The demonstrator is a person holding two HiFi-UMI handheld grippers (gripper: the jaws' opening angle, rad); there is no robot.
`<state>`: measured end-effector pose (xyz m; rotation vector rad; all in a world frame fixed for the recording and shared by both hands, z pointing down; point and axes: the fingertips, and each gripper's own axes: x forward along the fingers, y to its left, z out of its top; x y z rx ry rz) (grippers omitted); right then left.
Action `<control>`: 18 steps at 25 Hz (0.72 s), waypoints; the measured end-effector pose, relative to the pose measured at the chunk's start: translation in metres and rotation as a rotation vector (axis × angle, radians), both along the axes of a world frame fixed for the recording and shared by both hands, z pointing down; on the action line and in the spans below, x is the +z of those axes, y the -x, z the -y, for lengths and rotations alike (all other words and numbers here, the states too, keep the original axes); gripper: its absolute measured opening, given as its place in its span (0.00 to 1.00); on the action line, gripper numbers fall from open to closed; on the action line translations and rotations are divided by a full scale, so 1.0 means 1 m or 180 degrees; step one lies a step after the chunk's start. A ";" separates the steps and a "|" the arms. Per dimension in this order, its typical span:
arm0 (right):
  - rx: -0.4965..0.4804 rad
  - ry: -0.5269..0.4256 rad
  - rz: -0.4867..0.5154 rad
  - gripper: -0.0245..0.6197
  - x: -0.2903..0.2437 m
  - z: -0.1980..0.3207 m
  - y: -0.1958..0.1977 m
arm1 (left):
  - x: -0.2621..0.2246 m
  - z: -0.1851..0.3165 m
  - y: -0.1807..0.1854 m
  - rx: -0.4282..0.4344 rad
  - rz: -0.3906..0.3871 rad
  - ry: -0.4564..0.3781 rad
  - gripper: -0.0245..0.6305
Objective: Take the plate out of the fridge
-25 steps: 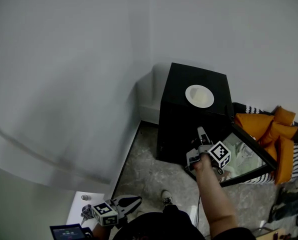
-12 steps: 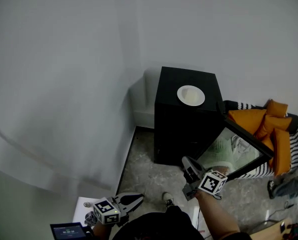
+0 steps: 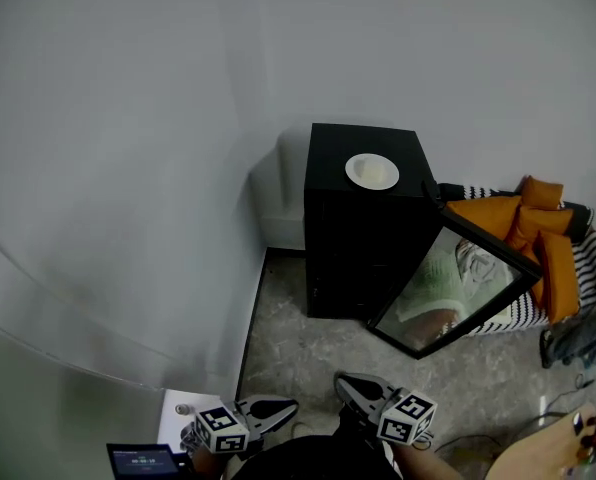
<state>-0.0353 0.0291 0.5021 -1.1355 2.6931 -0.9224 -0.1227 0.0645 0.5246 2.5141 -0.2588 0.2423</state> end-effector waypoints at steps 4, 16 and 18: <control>0.0032 0.0041 -0.0196 0.05 0.003 -0.024 0.003 | 0.004 -0.015 -0.008 0.0150 -0.0013 0.0068 0.04; -0.0274 -0.0067 -0.0532 0.05 0.006 -0.066 -0.023 | 0.002 -0.032 -0.063 0.0165 -0.0022 -0.0024 0.04; -0.0309 -0.0072 -0.0555 0.05 0.007 -0.075 -0.034 | 0.003 -0.041 -0.076 0.0172 0.0000 -0.0033 0.04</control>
